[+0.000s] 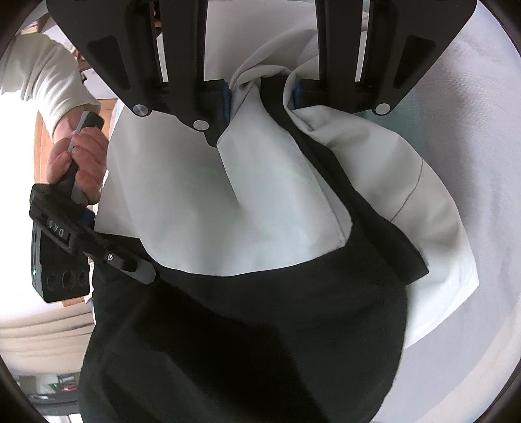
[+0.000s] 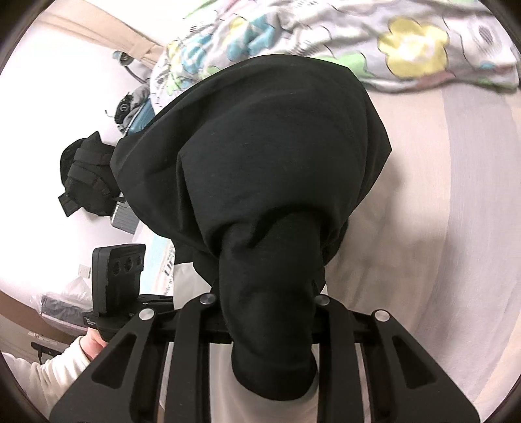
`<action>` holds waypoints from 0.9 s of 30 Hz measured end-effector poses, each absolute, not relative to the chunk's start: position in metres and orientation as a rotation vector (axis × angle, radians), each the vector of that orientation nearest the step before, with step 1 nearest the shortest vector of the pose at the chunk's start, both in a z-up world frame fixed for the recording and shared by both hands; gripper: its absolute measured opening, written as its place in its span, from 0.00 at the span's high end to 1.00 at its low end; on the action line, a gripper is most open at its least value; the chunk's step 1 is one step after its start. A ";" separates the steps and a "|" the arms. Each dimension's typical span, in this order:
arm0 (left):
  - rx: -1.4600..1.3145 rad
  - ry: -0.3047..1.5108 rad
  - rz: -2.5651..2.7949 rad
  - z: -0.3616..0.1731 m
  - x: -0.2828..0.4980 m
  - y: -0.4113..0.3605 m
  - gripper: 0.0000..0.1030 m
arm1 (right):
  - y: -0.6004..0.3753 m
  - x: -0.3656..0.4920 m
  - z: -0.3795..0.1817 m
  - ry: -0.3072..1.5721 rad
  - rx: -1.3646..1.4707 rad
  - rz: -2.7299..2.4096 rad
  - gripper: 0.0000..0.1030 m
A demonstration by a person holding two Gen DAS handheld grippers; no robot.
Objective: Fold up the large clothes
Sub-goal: 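Lift the folded jacket with both tools and carry it toward the suitcase end of the bed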
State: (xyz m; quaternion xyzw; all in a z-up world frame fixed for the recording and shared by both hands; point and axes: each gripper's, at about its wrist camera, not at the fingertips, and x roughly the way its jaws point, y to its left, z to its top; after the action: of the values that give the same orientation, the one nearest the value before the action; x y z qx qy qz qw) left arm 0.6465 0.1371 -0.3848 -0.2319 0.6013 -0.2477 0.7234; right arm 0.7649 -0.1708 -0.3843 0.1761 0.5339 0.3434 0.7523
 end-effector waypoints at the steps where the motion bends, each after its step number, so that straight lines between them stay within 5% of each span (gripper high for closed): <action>1: -0.509 1.317 -0.549 -0.380 0.646 0.139 0.76 | -0.168 0.765 -0.378 1.158 0.376 0.754 0.78; 16: -0.490 1.169 -0.329 -0.288 0.563 0.260 0.77 | -0.032 0.724 -0.279 1.044 0.232 0.955 0.79; 27: -0.439 1.119 -0.155 -0.222 0.469 0.469 0.77 | 0.178 0.656 -0.235 0.998 0.260 1.071 0.79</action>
State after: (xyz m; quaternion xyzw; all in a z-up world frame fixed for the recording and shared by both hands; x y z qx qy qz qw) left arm 0.4690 0.4693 -0.2221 -0.2063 0.5258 -0.0727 0.8220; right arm 0.6557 0.1777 -0.2352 0.1185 0.4542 0.4877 0.7361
